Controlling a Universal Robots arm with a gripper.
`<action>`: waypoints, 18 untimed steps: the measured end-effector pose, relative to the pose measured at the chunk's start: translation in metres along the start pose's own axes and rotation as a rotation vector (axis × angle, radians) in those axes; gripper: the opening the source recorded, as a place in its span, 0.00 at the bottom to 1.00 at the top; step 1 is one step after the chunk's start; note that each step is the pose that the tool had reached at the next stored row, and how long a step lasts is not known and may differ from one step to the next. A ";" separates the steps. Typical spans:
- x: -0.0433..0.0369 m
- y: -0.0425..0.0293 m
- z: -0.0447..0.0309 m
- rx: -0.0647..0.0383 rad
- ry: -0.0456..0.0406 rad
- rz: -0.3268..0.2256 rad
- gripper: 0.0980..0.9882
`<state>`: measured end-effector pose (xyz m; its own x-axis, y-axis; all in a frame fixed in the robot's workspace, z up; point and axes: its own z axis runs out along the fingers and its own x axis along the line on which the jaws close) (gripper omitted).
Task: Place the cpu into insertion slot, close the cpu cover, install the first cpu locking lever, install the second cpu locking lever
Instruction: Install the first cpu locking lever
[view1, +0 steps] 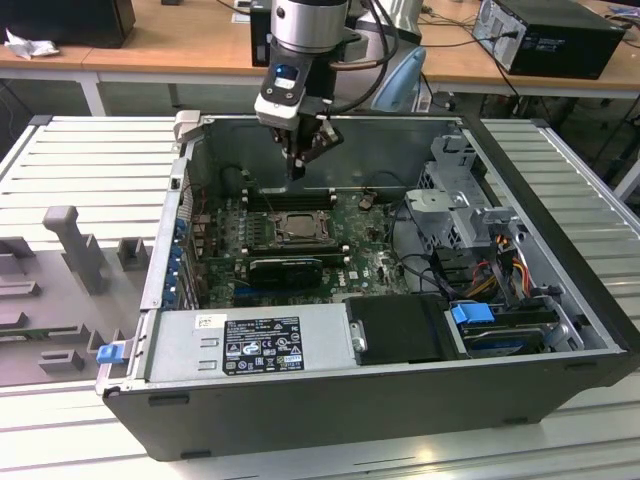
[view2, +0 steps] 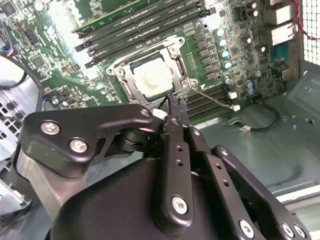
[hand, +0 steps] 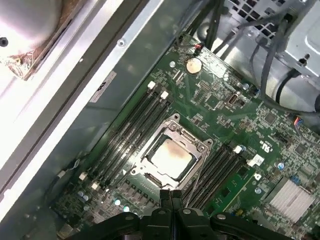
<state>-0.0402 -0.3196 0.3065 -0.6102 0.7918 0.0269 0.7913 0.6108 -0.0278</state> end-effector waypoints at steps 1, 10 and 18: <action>0.0000 0.0000 0.0000 0.001 -0.0008 -0.027 0.01; 0.0000 0.0000 0.0000 0.004 -0.0048 -0.164 0.01; 0.0000 0.0000 0.0000 0.007 -0.0071 -0.243 0.01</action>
<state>-0.0403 -0.3196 0.3065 -0.7830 0.6214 0.0266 0.6208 0.7835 -0.0278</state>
